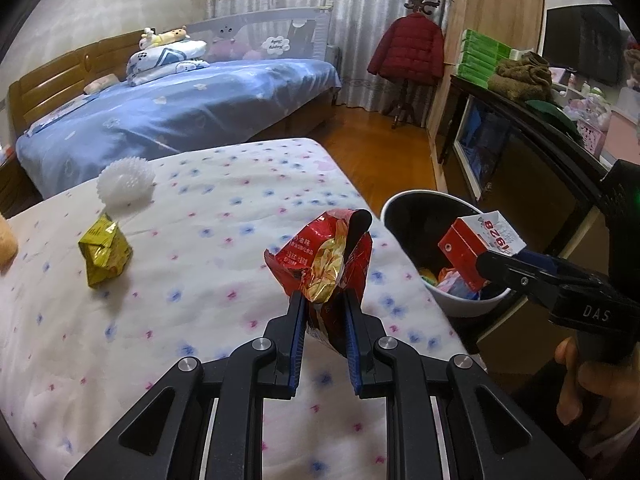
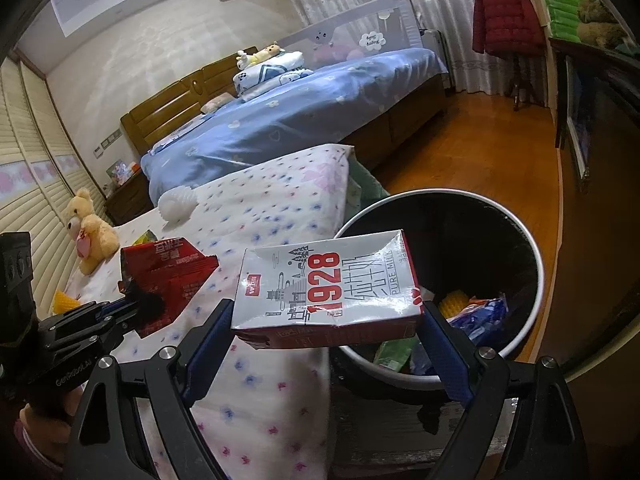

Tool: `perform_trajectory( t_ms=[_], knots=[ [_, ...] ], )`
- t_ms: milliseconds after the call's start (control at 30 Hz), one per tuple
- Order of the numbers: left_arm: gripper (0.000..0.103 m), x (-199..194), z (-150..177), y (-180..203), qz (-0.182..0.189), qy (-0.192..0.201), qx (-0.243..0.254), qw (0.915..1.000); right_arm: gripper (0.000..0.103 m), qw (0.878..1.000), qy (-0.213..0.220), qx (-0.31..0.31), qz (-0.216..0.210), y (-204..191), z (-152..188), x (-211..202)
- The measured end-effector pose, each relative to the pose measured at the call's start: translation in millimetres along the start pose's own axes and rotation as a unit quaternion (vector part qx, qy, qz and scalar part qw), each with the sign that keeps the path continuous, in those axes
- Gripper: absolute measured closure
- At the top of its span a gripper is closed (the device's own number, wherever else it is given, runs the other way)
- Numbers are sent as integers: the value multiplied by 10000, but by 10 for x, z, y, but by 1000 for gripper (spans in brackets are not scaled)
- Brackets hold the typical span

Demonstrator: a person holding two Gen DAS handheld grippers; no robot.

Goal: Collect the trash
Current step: 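Carry the red snack bag and white carton over the bin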

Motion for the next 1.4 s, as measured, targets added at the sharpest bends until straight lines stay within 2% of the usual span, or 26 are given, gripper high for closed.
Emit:
perform_trajectory(
  t_ms=[833, 1400],
  knots=[
    [86, 308, -169, 332, 183, -79, 223, 9996, 13, 9993, -55, 224, 288, 379, -33, -1],
    [86, 538, -303, 621, 322, -164, 418, 9985, 13, 9983, -253, 290, 438, 637, -58, 74]
  ],
)
Point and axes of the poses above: each gripper's, at about its wrist camera, not at the fingertips, and x roughly the way its jaws point, y to its right, z to its underside, the point moved 3 cm from there along x, roughly the way its jaws point, and after that the axes turned 6 degrees about -x, right-handed, at the moved point
